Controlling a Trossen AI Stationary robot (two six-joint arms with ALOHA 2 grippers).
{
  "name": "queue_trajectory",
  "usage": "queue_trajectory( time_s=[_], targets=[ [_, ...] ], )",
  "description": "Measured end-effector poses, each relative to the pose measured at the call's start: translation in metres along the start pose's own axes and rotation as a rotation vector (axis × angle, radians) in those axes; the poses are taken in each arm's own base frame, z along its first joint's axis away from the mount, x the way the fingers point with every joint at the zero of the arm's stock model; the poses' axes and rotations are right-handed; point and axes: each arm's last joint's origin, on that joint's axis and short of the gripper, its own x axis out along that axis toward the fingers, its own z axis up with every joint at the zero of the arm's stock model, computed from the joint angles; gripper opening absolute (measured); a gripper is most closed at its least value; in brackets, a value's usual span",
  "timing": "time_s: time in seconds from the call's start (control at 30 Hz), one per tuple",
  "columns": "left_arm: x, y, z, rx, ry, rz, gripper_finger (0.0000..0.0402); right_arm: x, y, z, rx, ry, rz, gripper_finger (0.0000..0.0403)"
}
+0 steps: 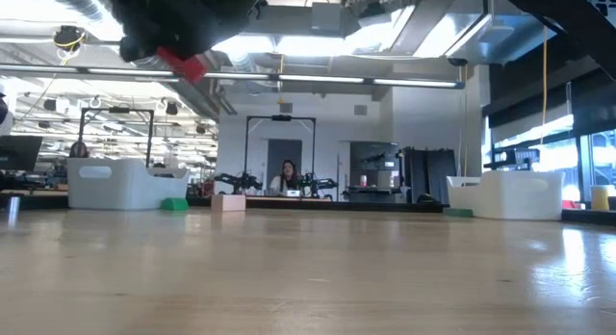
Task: Sort & place blocks by color
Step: Put the red block into the transparent bin
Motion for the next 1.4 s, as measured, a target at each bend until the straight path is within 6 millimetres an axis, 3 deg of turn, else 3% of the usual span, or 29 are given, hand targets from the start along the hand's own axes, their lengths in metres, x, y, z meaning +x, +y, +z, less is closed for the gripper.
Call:
queue_trajectory(
  time_s=[0.13,0.33,0.6,0.77,1.07,1.4],
  targets=[
    [-0.004,0.004,-0.009,0.032,0.078,0.031,0.0047,-0.001,0.001,0.0,0.011,-0.003,0.007,0.0203],
    [-0.025,0.013,-0.036,0.086,0.282,0.012,0.0047,-0.017,-0.014,0.012,0.073,-0.045,0.106,0.0203],
    [-0.06,0.011,-0.071,0.202,0.537,-0.409,0.0047,-0.044,-0.036,0.018,0.049,-0.049,0.255,0.0198],
    [-0.074,0.015,-0.09,0.207,0.7,-0.421,0.0047,-0.05,-0.042,0.016,0.027,-0.021,0.263,0.0199],
    [-0.06,0.012,-0.102,0.218,0.782,-0.466,0.0047,-0.053,-0.042,0.003,-0.004,0.105,0.284,0.0199],
    [-0.018,-0.014,-0.11,0.232,0.841,-0.571,0.0047,-0.068,-0.074,-0.006,0.045,0.228,0.272,0.0199]
  ],
)
